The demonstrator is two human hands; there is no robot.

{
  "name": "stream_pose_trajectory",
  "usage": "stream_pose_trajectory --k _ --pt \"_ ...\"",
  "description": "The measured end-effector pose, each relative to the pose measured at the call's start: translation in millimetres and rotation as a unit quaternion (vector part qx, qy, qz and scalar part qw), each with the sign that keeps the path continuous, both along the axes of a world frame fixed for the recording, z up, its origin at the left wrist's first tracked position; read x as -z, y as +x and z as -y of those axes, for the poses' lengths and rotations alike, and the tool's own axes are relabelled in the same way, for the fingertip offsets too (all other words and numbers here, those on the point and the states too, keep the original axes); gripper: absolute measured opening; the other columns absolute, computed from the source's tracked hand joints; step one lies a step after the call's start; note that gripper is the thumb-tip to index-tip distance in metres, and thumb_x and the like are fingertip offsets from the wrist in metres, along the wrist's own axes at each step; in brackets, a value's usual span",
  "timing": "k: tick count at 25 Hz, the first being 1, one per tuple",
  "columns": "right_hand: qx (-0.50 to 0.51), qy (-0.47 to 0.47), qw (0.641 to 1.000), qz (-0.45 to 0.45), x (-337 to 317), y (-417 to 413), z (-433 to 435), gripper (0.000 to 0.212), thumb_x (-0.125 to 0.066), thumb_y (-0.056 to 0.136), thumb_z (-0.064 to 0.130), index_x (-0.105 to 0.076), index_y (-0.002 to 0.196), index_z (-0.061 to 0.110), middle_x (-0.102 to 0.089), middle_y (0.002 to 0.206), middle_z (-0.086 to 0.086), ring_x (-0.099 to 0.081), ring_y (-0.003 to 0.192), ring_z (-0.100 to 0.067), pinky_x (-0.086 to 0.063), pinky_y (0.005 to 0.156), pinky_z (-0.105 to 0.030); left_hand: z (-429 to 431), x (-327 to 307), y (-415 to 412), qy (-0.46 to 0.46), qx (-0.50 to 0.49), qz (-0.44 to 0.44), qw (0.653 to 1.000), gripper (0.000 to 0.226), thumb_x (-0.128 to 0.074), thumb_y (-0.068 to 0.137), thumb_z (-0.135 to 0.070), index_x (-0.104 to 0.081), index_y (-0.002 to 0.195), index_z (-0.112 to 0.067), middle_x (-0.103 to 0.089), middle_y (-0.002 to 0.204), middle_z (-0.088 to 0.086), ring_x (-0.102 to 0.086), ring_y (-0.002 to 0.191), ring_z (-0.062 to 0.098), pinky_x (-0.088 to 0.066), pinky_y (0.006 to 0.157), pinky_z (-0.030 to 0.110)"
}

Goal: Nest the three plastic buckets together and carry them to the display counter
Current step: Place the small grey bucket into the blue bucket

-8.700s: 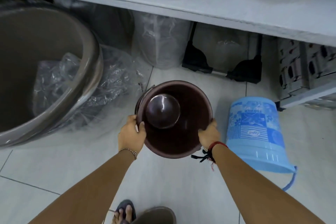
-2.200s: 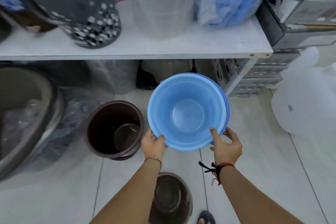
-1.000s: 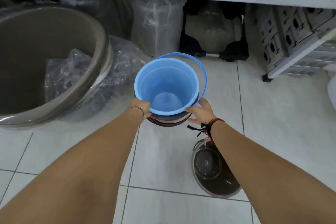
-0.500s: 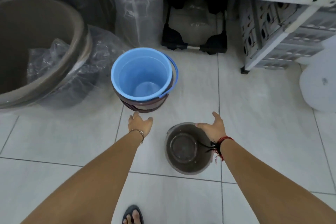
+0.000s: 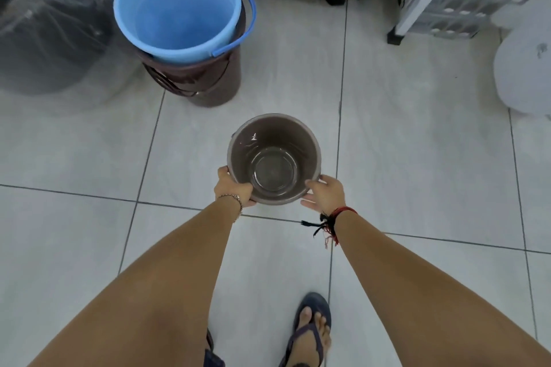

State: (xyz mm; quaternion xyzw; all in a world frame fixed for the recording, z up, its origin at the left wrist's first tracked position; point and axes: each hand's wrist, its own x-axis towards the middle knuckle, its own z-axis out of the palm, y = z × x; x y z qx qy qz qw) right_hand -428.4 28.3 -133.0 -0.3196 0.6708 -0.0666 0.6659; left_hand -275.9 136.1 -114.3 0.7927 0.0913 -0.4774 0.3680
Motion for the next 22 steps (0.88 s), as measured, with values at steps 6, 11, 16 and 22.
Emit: stream_pose_trajectory --k 6,11,16,22 --pt "0.042 -0.248 0.968 -0.006 -121 15 36 0.047 -0.06 0.093 0.025 -0.053 0.138 0.01 -0.063 0.12 -0.003 -0.066 0.106 -0.03 -0.059 0.069 -0.028 45 -104 11 -0.101 -0.075 -0.001 0.992 0.067 -0.054 0.078 0.011 -0.043 0.13 -0.029 -0.064 0.09 0.011 -0.067 0.098 0.038 -0.062 0.073 0.05" --pt "0.008 -0.346 0.936 0.064 -257 73 95 0.05 -0.063 0.093 0.022 -0.052 0.14 0.015 -0.063 0.12 0.001 -0.072 0.084 -0.02 -0.063 0.062 -0.027 96 -227 66 -0.197 -0.113 0.043 0.973 0.058 -0.053 0.08 0.012 -0.043 0.12 -0.029 -0.059 0.098 0.011 -0.06 0.088 0.03 -0.06 0.071 0.042" --pt "-0.057 -0.347 0.926 0.137 -323 155 114 0.05 -0.064 0.091 0.012 -0.051 0.14 0.016 -0.059 0.12 0.004 -0.073 0.089 -0.023 -0.062 0.059 -0.029 97 -292 151 -0.206 -0.127 0.1 0.965 0.06 -0.054 0.083 0.008 -0.039 0.124 -0.034 -0.061 0.085 0.01 -0.062 0.083 0.029 -0.058 0.075 0.042" --pt "-0.079 -0.312 0.942 0.09 -272 270 107 0.04 -0.066 0.088 0.004 -0.057 0.126 0.014 -0.06 0.114 0.001 -0.069 0.093 -0.028 -0.064 0.064 -0.039 82 -238 256 -0.141 -0.14 0.097 0.975 0.07 -0.061 0.079 0.01 -0.04 0.133 -0.028 -0.062 0.11 0.014 -0.066 0.101 0.041 -0.058 0.085 0.054"
